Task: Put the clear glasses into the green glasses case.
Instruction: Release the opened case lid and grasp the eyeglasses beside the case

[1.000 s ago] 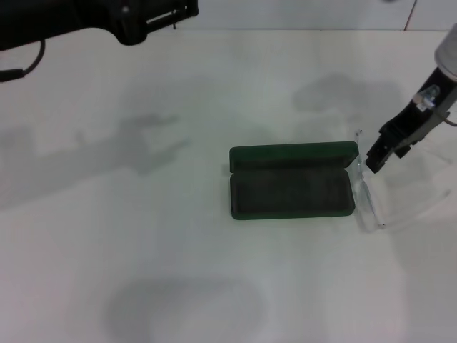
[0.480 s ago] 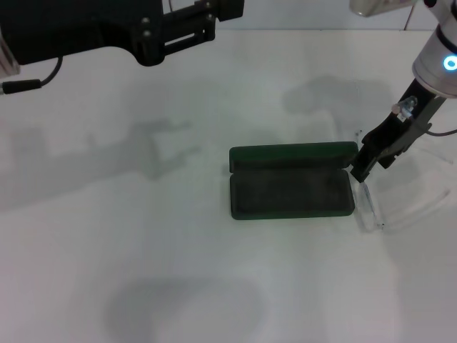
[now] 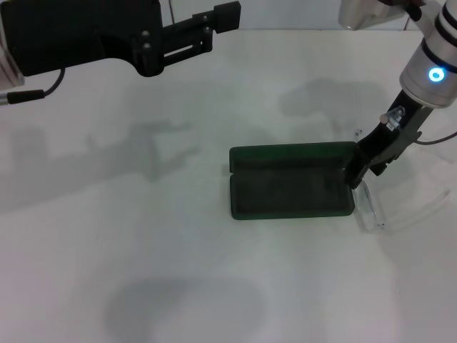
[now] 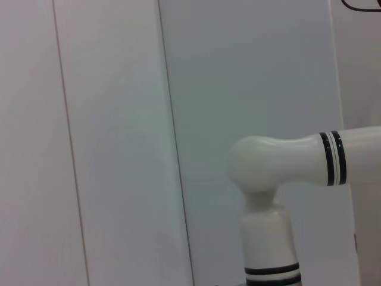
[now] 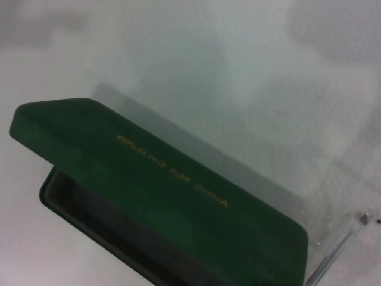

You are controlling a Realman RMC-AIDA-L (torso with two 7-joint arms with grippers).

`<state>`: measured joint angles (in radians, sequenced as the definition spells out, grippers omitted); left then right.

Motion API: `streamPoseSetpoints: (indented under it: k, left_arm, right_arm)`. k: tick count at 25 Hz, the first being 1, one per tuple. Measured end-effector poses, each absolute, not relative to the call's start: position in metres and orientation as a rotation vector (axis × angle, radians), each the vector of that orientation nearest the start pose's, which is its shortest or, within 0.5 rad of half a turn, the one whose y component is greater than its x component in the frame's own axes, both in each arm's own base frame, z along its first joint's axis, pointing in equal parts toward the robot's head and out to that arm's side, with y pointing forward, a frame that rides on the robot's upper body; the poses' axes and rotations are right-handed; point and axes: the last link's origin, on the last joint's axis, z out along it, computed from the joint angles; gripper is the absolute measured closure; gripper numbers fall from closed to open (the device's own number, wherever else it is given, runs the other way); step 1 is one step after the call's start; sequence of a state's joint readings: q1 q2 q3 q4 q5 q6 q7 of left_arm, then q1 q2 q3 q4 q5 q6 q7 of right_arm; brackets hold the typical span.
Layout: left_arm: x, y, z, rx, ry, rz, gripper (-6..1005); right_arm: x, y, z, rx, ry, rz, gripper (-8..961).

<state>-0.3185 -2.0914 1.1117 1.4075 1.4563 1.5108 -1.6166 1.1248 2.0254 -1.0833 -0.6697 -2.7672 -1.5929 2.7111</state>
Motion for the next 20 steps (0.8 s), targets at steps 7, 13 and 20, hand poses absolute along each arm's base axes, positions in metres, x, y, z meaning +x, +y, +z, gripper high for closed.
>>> streamPoseSetpoints:
  k: [7,13,20]
  left_arm:
    - [-0.134,0.316,0.074,-2.610,-0.037,-1.003,527]
    - [-0.136,0.317,0.074,-2.609,-0.039,-1.005,527]
    - [-0.136,0.317,0.074,-2.608,-0.031,-1.001,528]
  right_arm:
    - [0.154,0.410,-0.017,-2.466,1.349,-0.737,459]
    - [0.156,0.411,-0.017,-2.457,1.349,-0.734,501]
    - [0.160,0.412,-0.014,-2.457,1.337,-0.726,593]
